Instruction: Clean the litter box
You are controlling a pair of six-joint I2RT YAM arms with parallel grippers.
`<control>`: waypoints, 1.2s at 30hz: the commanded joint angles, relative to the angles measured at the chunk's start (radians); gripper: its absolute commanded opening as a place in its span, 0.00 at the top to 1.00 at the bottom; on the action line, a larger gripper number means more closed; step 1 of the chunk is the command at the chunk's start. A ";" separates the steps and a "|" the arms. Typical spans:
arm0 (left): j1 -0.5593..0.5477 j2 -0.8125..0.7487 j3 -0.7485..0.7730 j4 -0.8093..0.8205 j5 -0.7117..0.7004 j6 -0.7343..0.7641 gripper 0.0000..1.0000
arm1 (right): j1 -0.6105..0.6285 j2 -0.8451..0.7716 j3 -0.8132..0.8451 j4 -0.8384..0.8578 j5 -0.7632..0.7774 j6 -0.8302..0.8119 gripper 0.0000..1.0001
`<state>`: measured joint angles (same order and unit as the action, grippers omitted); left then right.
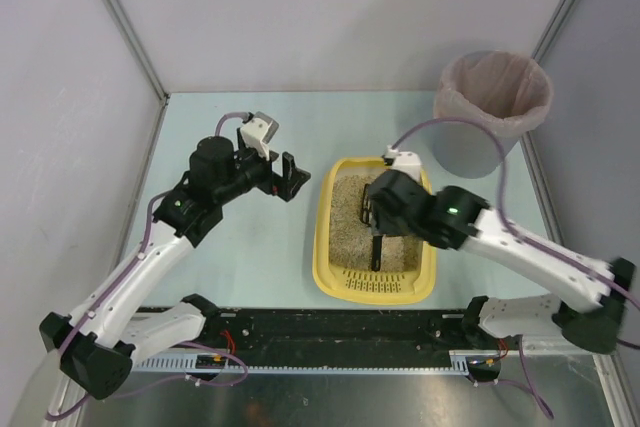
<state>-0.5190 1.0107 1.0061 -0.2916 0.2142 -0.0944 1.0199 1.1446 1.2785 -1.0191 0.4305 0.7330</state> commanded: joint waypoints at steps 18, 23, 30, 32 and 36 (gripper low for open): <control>-0.119 -0.044 -0.055 0.063 0.050 0.124 0.01 | -0.057 0.239 -0.418 0.477 -0.091 0.152 0.43; -0.130 -0.044 -0.058 0.068 0.040 0.130 0.02 | -0.053 0.245 -0.444 0.501 -0.076 0.149 0.48; -0.134 -0.040 -0.060 0.063 0.056 0.137 0.06 | -0.082 0.248 -0.444 0.502 -0.078 0.106 0.64; -0.136 -0.037 -0.060 0.063 0.056 0.140 0.07 | -0.101 0.216 -0.444 0.493 -0.087 0.095 0.71; -0.148 -0.032 -0.051 0.069 0.043 0.131 0.07 | -0.145 0.138 -0.432 0.438 -0.104 0.054 0.85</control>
<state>-0.6525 0.9874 0.9489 -0.2558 0.2466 -0.0101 0.9112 1.3785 0.8230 -0.5518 0.3244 0.8223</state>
